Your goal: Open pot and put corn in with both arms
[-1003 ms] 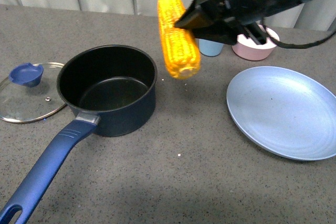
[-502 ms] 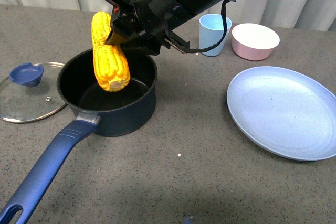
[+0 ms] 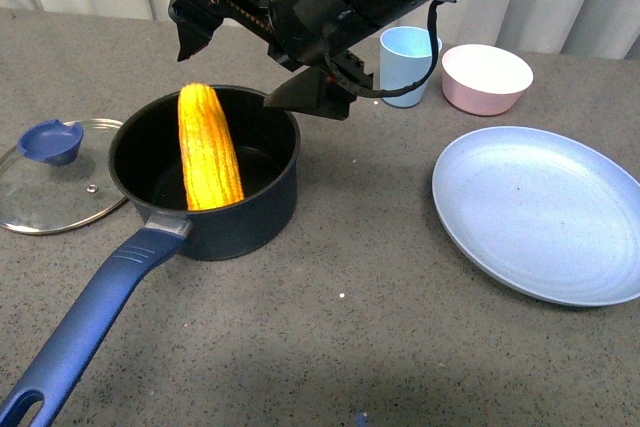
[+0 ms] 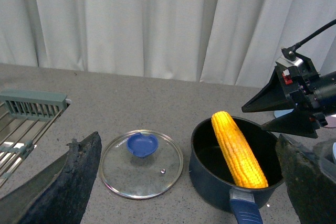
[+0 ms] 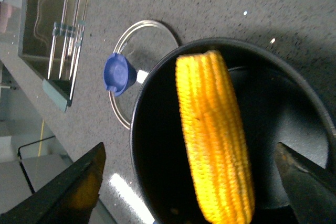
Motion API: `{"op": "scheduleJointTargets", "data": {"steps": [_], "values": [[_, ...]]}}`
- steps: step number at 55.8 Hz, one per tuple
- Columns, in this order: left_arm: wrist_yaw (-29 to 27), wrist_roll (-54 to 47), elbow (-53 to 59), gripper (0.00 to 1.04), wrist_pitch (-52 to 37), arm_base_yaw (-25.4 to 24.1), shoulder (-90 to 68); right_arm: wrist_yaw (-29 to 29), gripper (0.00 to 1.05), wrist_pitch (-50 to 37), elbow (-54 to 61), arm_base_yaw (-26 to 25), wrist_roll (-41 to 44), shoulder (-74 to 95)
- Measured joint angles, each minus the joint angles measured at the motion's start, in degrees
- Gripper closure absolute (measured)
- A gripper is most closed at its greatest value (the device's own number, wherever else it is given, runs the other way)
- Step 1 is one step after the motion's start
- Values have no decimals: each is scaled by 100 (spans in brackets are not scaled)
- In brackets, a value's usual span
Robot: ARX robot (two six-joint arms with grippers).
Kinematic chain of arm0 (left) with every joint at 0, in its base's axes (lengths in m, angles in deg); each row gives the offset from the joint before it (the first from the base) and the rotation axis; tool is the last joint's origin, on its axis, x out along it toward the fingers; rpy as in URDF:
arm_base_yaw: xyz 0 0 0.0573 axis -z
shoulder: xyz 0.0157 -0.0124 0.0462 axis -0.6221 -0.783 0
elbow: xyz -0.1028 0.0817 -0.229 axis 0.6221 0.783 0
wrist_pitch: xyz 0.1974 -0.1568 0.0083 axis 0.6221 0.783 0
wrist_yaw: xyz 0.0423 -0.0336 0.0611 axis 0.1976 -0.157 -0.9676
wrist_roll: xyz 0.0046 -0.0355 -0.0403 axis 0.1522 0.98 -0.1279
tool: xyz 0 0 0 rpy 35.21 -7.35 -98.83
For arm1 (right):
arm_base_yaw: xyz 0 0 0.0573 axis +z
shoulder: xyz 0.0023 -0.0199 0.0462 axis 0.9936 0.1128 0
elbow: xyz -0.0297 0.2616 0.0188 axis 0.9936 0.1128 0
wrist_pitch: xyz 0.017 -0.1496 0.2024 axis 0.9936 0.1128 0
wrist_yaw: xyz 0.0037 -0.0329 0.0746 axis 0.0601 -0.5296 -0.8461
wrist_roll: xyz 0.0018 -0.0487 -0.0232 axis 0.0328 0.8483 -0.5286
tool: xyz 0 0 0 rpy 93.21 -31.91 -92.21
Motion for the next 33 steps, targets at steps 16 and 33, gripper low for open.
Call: {"op": "scheduleJointTargets", "data": {"steps": [16, 33], "values": [[0, 0, 0, 6, 0, 0, 0, 1814, 9, -1366, 1814, -413, 686, -1506], [0, 0, 0, 6, 0, 0, 0, 3554, 9, -2321, 4127, -1147, 1152, -3324]]}}
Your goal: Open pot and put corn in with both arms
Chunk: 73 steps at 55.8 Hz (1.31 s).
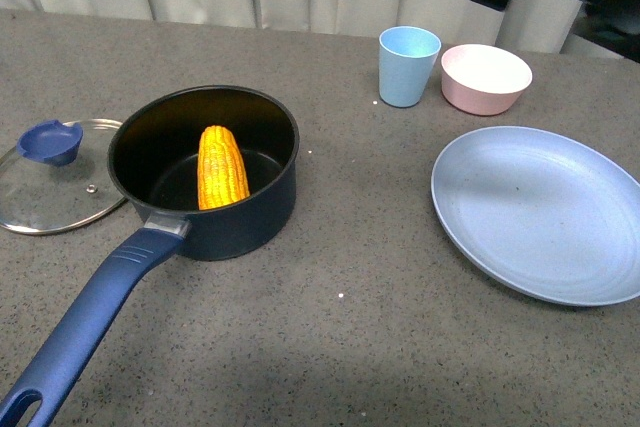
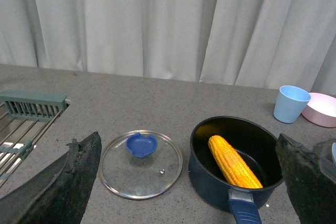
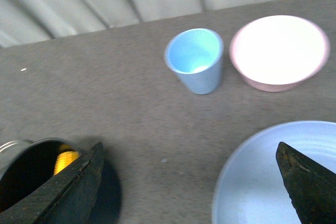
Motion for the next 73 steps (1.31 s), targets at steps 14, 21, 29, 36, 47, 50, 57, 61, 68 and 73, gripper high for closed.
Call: {"op": "scheduleJointTargets", "data": {"steps": [14, 21, 29, 36, 47, 50, 57, 61, 68, 73], "values": [[-4, 0, 0, 6, 0, 0, -2, 323, 36, -3510, 2243, -616, 1580, -1180], [0, 0, 2, 6, 0, 0, 0, 179, 57, -3838, 2920, -861, 2022, -1904], [0, 0, 0, 6, 0, 0, 0, -24, 82, -3727, 3414, -1045, 2177, -2409], [0, 0, 0, 6, 0, 0, 0, -186, 104, -3510, 3764, -1185, 2236, -2997], [0, 0, 0, 6, 0, 0, 0, -538, 104, -3523, 4258, -1475, 2238, -3394], [0, 0, 2, 6, 0, 0, 0, -702, 104, -3370, 4315, -1635, 2240, -3622], [0, 0, 0, 6, 0, 0, 0, -728, 104, -2968, 4419, -1764, 2238, -4201], [0, 0, 0, 6, 0, 0, 0, -754, 104, -2710, 4474, -1768, 2238, -4498], [0, 0, 0, 6, 0, 0, 0, -754, 104, -2083, 4581, -1768, 2238, -5237], [0, 0, 0, 6, 0, 0, 0, -754, 104, -1725, 4610, -1768, 2238, -5635]]}}
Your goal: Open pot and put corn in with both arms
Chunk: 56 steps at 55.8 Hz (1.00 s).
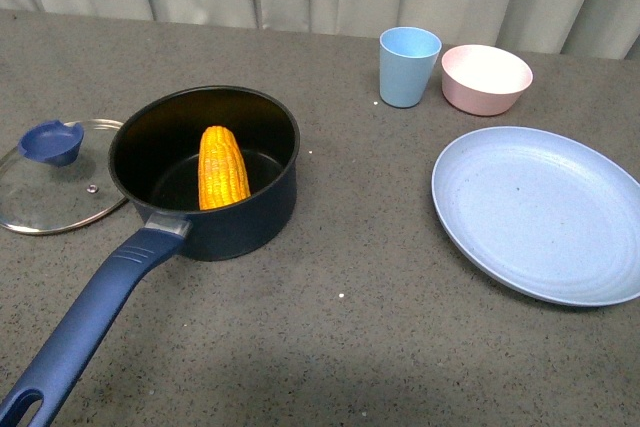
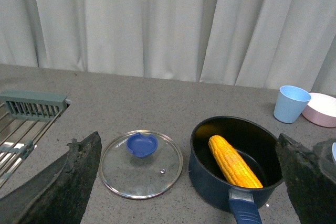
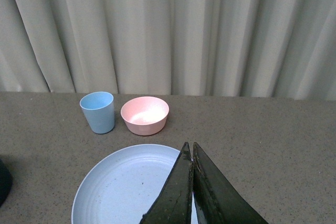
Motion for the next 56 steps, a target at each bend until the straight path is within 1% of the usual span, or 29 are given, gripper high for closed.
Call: {"op": "scheduleJointTargets", "data": {"steps": [25, 56], "values": [[0, 0, 0, 6, 0, 0, 0, -2, 104, 1327, 17, 0, 0, -1443], [0, 0, 2, 6, 0, 0, 0, -4, 104, 2459, 17, 0, 0, -2594]]}}
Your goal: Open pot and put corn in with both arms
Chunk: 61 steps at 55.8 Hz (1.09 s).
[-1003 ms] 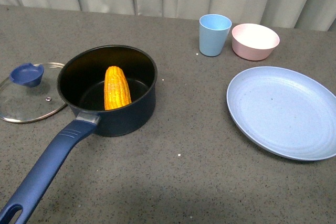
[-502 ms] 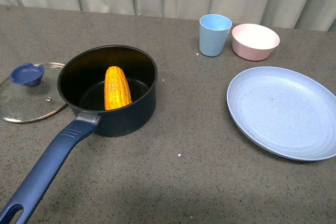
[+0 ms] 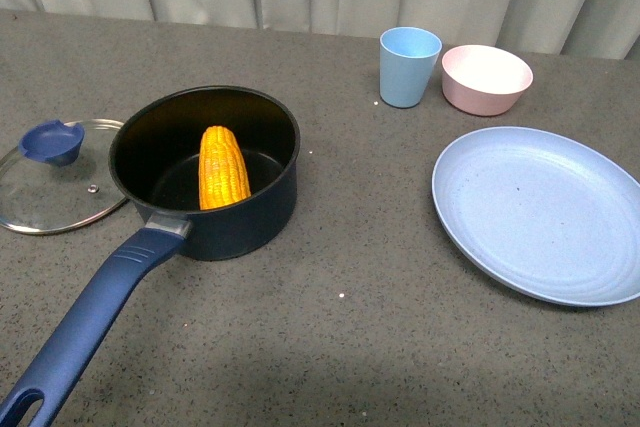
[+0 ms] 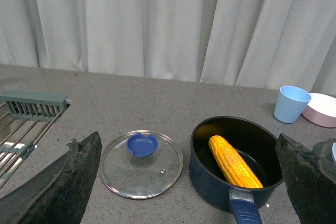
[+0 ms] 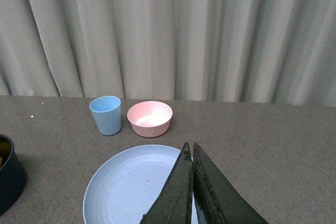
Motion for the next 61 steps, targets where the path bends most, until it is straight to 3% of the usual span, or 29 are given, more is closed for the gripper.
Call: {"op": "scheduleJointTargets", "data": {"steps": [7, 12, 20, 28, 41, 51, 61], "values": [[0, 0, -2, 6, 0, 0, 0, 0, 104, 236, 0, 0, 0, -236], [0, 0, -2, 6, 0, 0, 0, -15, 104, 1113, -4, 0, 2, -905], [0, 0, 0, 6, 0, 0, 0, -15, 103, 1207, -4, 0, 7, -1172], [0, 0, -2, 6, 0, 0, 0, -15, 82, 1211, -4, 0, 11, -1172], [0, 0, -2, 6, 0, 0, 0, -15, 37, 1211, -4, 0, 11, -1176], [0, 0, -2, 6, 0, 0, 0, -15, 8, 1211, -4, 0, 11, -1176], [0, 0, 0, 6, 0, 0, 0, -15, 9, 1211, -4, 0, 11, -1176]]}}
